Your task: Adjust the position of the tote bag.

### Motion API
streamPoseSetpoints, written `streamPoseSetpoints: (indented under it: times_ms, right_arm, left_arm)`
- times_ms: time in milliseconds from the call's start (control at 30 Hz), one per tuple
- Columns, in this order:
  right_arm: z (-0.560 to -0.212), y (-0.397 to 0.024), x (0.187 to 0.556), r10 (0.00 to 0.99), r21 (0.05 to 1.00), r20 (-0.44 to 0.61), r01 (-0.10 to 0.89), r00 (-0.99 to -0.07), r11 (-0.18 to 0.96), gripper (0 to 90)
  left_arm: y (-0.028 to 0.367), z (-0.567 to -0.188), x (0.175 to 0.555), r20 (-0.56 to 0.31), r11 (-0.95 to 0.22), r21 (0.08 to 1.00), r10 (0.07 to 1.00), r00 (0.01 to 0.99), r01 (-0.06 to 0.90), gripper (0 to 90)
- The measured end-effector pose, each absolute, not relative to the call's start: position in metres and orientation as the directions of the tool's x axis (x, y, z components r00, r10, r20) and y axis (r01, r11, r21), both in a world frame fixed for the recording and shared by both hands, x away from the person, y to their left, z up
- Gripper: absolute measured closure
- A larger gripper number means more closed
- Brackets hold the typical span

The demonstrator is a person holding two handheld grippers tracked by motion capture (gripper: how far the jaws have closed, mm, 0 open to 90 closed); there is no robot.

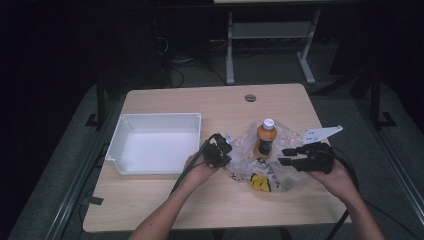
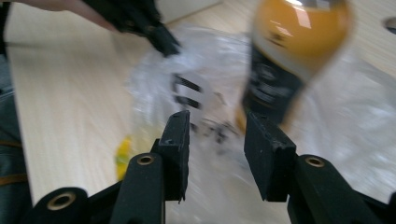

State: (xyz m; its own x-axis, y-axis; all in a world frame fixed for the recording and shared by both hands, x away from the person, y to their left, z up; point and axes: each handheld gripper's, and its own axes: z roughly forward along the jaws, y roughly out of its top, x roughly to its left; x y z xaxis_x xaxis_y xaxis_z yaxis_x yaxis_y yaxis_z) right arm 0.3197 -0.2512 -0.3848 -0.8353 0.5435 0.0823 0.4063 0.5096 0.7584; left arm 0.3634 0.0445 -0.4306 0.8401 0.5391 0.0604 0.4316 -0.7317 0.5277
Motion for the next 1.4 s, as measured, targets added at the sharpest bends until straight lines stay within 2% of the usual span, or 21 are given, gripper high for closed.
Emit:
streamPoseSetpoints:
  times_ms: [233, 433, 567, 733, 867, 1233, 1400]
  right_arm:
    - [-0.389, -0.222, 0.316, 0.474, 0.76, 0.093, 0.37, -0.876, 0.534, 56.4]
    - [-0.398, -0.204, 0.32, 0.453, 0.728, 0.075, 0.359, -0.888, 0.584, 55.3]
    - [-0.408, -0.198, 0.325, 0.464, 0.71, 0.081, 0.378, -0.882, 0.595, 62.0]
    - [-0.421, -0.193, 0.329, 0.478, 0.651, 0.06, 0.397, -0.877, 0.647, 78.5]
    - [-0.426, -0.187, 0.329, 0.457, 0.614, 0.039, 0.382, -0.889, 0.691, 87.4]
    - [-0.448, -0.195, 0.324, 0.475, 0.597, 0.131, 0.452, -0.87, 0.663, 89.9]
    - [-0.456, -0.193, 0.321, 0.475, 0.579, 0.12, 0.45, -0.872, 0.68, 90.0]
  left_arm:
    - [0.044, -0.431, 0.363, 0.057, -0.73, 0.53, 0.538, 0.841, 0.432, 90.0]
    - [0.043, -0.43, 0.363, 0.062, -0.733, 0.531, 0.534, 0.843, 0.424, 90.0]
    - [0.043, -0.431, 0.363, 0.058, -0.728, 0.537, 0.536, 0.842, 0.426, 90.0]
    - [0.044, -0.432, 0.363, 0.053, -0.735, 0.528, 0.529, 0.847, 0.425, 90.0]
    - [0.044, -0.432, 0.363, 0.053, -0.732, 0.53, 0.532, 0.845, 0.428, 90.0]
    - [0.046, -0.433, 0.361, 0.056, -0.733, 0.532, 0.53, 0.846, 0.423, 90.0]
    - [0.046, -0.437, 0.36, 0.057, -0.736, 0.53, 0.526, 0.848, 0.421, 90.0]
